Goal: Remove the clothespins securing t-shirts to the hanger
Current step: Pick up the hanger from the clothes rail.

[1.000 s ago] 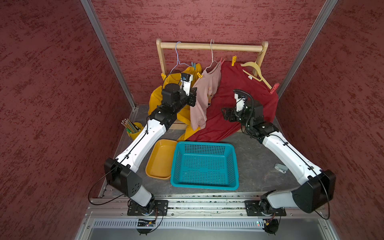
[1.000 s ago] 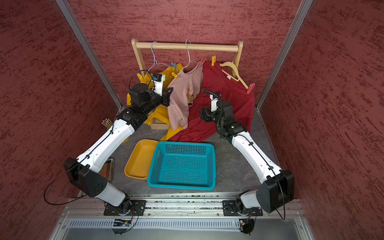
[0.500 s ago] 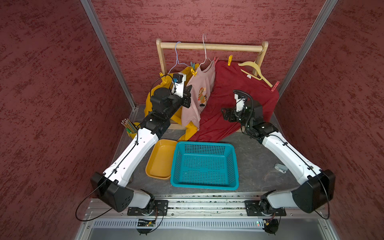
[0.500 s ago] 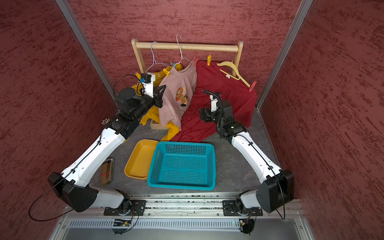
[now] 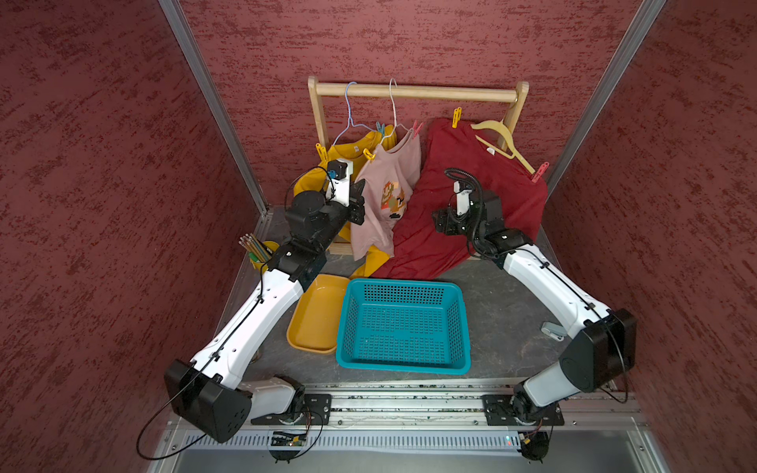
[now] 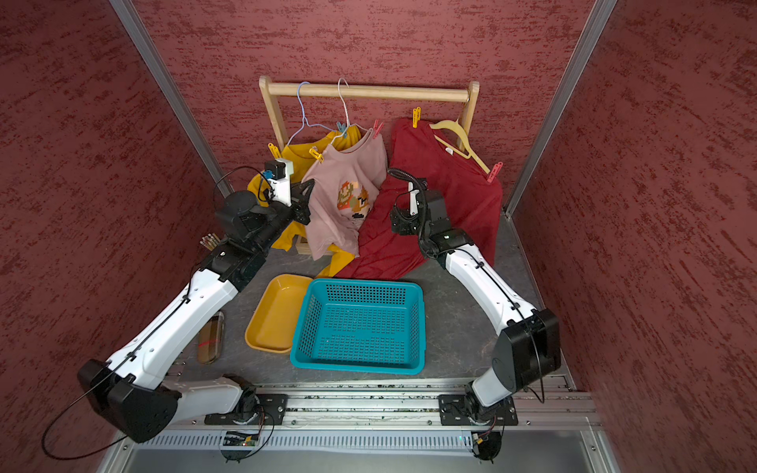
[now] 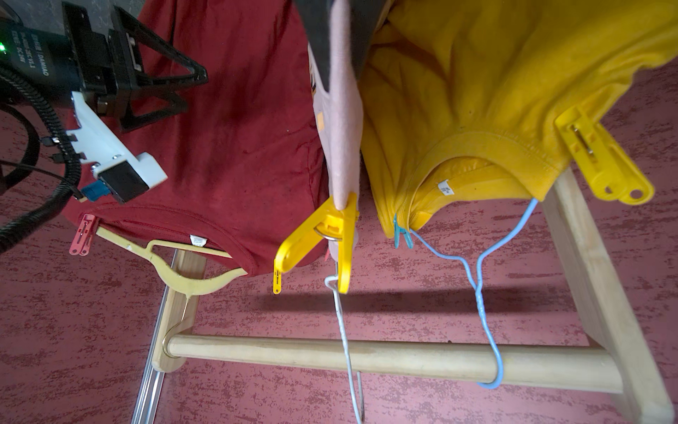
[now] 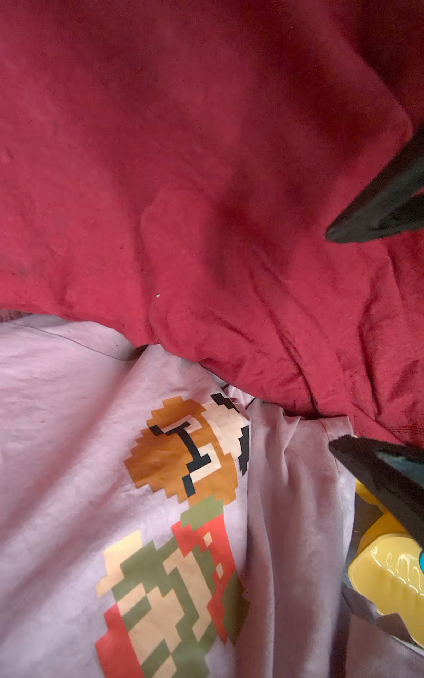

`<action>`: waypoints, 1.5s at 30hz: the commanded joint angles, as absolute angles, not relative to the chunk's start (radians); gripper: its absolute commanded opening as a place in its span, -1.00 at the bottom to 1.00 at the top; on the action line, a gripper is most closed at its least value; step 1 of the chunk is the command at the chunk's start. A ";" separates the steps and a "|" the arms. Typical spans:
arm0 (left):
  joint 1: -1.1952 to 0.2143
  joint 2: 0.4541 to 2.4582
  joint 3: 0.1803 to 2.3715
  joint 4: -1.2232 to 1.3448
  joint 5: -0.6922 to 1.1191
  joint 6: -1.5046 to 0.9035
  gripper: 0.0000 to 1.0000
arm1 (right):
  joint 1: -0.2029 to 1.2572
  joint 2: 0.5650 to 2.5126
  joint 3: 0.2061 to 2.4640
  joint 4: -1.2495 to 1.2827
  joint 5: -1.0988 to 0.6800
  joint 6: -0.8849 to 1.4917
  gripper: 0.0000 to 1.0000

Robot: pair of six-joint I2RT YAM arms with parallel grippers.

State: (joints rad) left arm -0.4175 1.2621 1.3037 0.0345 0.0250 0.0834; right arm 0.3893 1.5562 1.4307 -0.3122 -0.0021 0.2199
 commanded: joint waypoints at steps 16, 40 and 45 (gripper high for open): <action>-0.354 1.062 1.346 0.003 0.308 0.032 -1.00 | 0.394 1.425 1.438 -0.222 -0.061 0.220 0.68; -0.341 1.043 1.695 -0.053 0.334 -0.015 -1.00 | 0.393 1.205 1.343 -0.254 -0.085 0.299 0.67; -0.340 1.100 1.817 -0.040 0.360 -0.037 -1.00 | 0.393 1.182 1.335 -0.255 -0.084 0.310 0.67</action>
State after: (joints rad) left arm -0.3470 1.0859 1.7466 -0.1352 0.3450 -0.0147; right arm 0.3901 1.2060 1.3468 -0.2531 -0.1001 0.2886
